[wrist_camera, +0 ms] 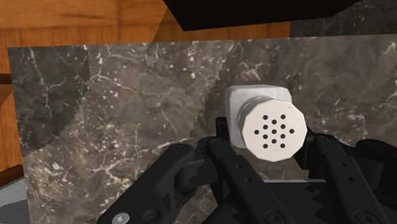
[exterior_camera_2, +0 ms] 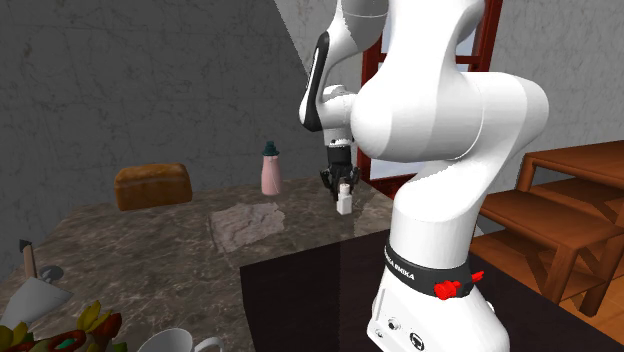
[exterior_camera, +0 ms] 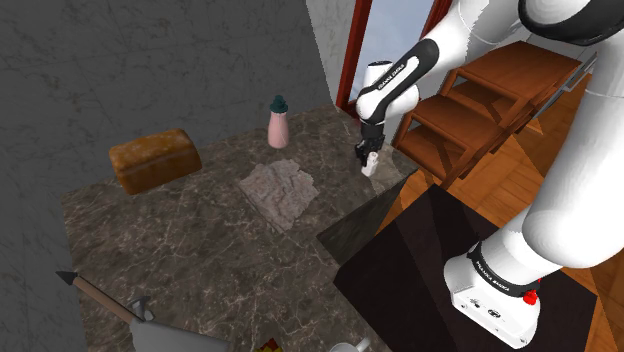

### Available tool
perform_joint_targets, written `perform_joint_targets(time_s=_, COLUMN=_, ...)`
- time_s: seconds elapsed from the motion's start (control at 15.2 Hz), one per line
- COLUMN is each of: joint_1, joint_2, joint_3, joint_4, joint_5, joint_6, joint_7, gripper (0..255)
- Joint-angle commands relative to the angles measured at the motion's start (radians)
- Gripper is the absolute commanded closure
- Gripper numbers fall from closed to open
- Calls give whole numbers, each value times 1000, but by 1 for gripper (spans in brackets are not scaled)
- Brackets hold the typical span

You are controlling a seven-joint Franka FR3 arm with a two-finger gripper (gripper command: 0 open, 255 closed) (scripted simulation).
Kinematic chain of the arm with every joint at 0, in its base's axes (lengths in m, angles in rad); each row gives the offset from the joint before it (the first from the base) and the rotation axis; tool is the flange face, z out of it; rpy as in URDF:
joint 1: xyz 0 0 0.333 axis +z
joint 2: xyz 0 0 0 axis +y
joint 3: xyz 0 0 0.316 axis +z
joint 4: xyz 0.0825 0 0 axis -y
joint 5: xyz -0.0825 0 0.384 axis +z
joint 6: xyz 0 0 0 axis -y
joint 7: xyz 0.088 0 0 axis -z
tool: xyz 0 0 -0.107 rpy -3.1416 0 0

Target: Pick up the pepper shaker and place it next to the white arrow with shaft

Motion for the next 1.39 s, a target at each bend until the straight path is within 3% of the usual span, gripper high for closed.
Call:
perform_joint_targets(time_s=0.0, joint_1=0, joint_2=-25, joint_3=-2, joint_4=-5, joint_5=-2, joint_6=-21, joint_7=-1, gripper=255)
perform_joint_targets(time_s=1.32, joint_1=7, joint_2=-248, joint_3=-8, joint_4=13, joint_5=-16, joint_6=-261, joint_7=0, gripper=255)
